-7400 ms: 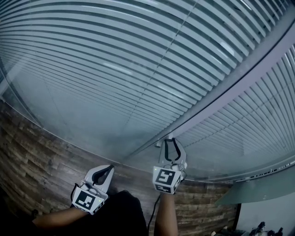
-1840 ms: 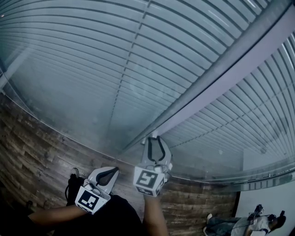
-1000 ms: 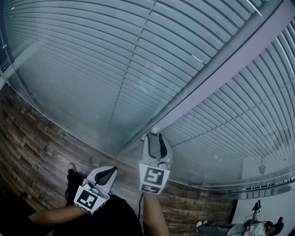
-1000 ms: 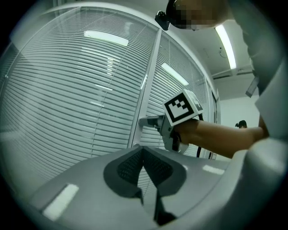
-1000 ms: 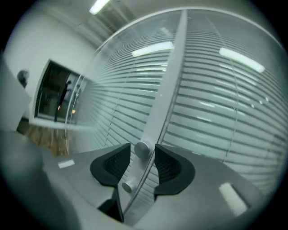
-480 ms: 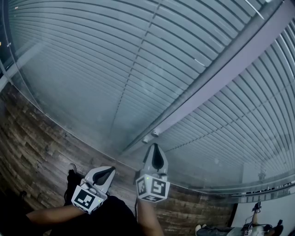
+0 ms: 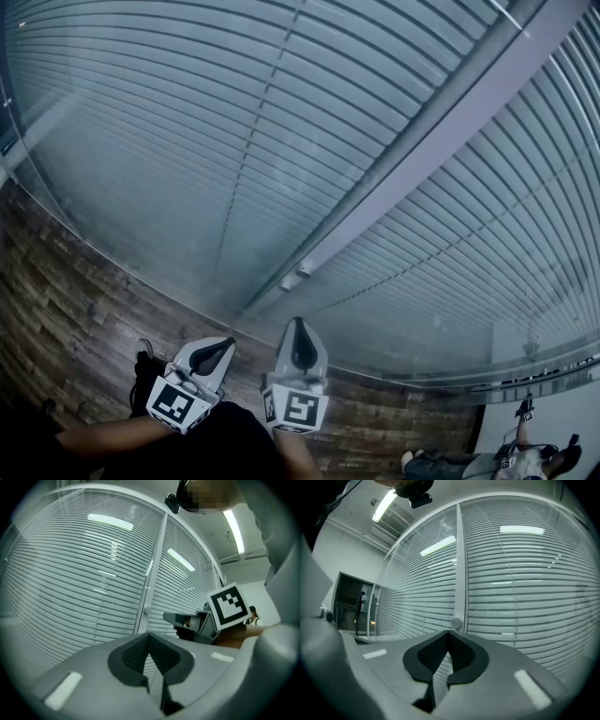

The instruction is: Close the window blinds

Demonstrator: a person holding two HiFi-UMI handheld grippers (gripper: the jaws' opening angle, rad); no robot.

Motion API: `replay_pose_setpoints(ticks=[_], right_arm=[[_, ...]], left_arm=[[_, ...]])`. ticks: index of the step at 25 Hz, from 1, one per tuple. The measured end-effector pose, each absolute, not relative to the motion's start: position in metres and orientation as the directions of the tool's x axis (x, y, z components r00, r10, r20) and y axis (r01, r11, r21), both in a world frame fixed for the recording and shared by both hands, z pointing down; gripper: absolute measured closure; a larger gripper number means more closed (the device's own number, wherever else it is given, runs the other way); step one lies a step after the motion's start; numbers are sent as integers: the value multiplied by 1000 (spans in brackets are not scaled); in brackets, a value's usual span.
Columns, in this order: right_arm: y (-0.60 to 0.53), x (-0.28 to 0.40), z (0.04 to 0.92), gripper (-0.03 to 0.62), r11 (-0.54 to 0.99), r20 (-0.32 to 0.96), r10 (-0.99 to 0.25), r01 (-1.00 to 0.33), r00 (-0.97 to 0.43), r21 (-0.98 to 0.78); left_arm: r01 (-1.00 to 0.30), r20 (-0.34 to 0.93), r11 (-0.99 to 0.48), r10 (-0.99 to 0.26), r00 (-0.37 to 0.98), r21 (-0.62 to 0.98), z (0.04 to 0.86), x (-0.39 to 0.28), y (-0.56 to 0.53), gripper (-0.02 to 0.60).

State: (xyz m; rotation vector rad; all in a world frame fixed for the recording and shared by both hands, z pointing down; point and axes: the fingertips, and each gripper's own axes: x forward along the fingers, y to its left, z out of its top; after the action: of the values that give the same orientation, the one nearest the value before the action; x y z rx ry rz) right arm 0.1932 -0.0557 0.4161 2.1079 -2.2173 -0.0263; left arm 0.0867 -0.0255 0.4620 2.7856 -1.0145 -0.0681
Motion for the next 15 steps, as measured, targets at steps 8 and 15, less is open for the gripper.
replay_pose_setpoints(ticks=[8,15], right_arm=[[-50,197,421,594,59,53,-997,-996,-56,66],[-47,204,418,594,62,55,-997,-993,-57,99]], left_arm=[[-644,14,-743,-653,757,180,457,95,-31,581],[-629,-34,-756,-644,764,179,449,106,-25,581]])
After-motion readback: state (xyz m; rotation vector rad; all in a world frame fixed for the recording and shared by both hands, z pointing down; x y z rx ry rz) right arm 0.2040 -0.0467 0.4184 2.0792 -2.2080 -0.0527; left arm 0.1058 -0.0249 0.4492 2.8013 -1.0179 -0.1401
